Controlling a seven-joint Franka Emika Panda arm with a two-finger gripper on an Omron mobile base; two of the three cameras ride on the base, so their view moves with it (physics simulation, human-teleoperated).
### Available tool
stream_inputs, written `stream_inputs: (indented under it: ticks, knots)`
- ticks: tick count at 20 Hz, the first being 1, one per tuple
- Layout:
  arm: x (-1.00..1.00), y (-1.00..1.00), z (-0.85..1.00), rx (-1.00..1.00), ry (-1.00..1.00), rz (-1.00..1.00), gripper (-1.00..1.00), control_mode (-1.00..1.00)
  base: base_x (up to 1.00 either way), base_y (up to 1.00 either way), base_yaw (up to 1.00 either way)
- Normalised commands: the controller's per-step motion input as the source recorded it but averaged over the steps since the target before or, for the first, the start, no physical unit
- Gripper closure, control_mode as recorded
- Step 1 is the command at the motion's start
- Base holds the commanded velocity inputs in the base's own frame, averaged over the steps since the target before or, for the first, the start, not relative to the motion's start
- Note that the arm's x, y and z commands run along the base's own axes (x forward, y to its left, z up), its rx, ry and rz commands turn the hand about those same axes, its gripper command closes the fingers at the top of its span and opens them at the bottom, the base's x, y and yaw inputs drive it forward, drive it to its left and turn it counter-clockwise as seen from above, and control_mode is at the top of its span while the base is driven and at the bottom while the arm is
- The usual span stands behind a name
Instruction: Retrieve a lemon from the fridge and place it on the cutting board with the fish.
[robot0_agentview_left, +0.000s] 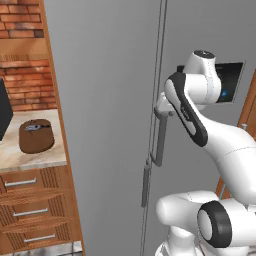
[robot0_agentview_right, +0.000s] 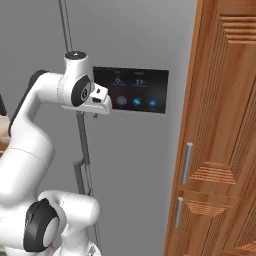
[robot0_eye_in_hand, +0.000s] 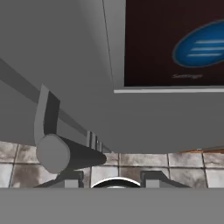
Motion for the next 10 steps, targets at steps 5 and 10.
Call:
stream_inputs:
  ticks: [5,10]
  knots:
    - [0.00,0.00,0.00,0.00,0.00,0.00,-1.00,1.00,0.00,0.00,0.00]
    - [0.00,0.00,0.00,0.00,0.00,0.00,-1.00,1.00,-0.11,0.03,0.00]
